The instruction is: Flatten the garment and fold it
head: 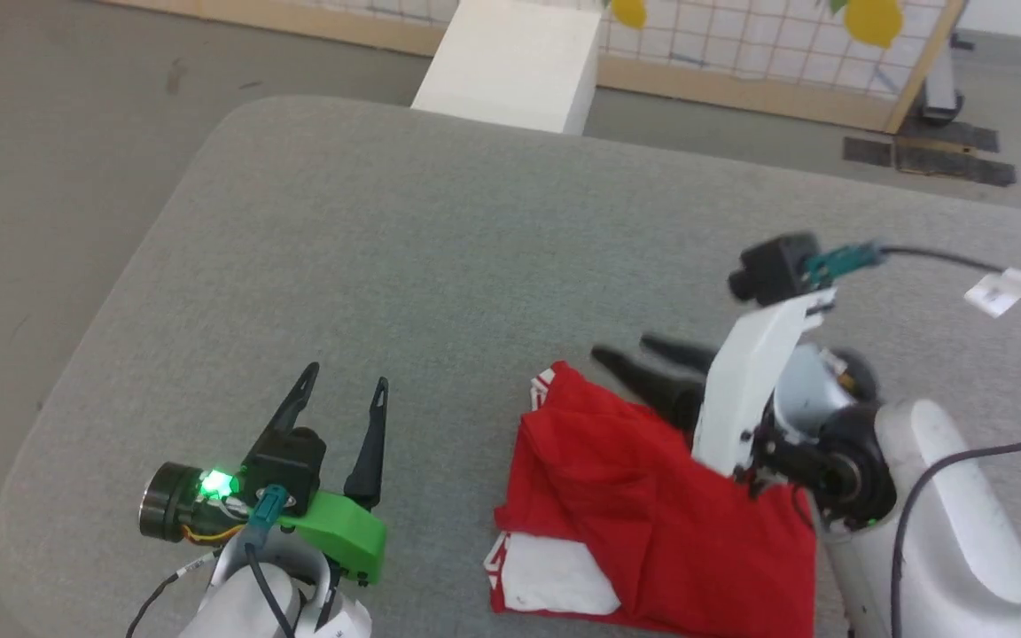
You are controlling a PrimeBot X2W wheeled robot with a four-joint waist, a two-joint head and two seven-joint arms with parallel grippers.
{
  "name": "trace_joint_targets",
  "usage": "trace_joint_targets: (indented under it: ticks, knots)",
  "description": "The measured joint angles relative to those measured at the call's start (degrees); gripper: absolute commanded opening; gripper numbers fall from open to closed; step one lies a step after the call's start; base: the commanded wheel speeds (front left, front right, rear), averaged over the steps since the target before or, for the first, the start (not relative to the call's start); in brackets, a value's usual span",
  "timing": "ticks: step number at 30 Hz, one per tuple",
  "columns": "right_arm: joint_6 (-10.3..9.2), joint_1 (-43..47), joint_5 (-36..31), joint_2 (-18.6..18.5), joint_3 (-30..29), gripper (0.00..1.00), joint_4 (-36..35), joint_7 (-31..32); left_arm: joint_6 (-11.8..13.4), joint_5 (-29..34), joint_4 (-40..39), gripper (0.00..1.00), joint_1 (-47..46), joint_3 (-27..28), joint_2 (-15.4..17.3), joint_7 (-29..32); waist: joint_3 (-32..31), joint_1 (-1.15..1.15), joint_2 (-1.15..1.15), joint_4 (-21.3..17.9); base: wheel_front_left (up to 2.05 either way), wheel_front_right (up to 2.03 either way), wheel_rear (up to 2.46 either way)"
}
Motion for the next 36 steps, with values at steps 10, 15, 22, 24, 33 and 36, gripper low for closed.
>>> trace_joint_targets:
  ticks: [10,15,22,24,33,36]
  knots:
    - [0.0,3.09,-8.17,-7.78,-3.57,1.0,-5.72,-7.27,0.05,-0.68,-0.88,1.0,1.69,1.63,0.07,0.0,-2.07,0.0,0.0,-3.37,0.0,0.0,0.0]
    - [0.0,8.1,-10.01,-10.45,-4.64,1.0,-7.42,-11.55,0.08,-0.78,-1.94,1.0,2.31,2.09,0.25,0.0,-2.41,0.0,0.0,-4.6,0.0,0.0,0.0]
    - [0.0,14.49,-13.63,-10.57,-6.82,1.0,-9.26,-17.38,0.08,-0.92,-3.28,1.0,3.11,2.68,0.56,0.0,-2.26,0.0,0.0,-5.89,0.0,0.0,0.0]
    - [0.0,16.23,-15.66,-10.28,-8.02,1.0,-9.69,-20.3,0.13,-0.96,-3.72,1.0,3.24,2.82,0.56,0.0,-2.22,0.0,0.0,-6.18,0.0,0.0,0.0]
    - [0.0,22.44,-16.12,-4.66,-10.02,1.0,-8.43,-20.93,0.52,-1.41,-4.5,1.0,4.65,3.19,0.89,0.0,-2.29,0.0,0.0,-8.11,0.0,0.0,0.0]
    - [0.0,23.51,-20.3,-5.13,-10.23,1.0,-8.27,-21.6,0.55,-1.43,-4.65,1.0,4.66,3.04,0.99,0.0,-2.14,0.0,0.0,-8.28,0.0,0.0,0.0]
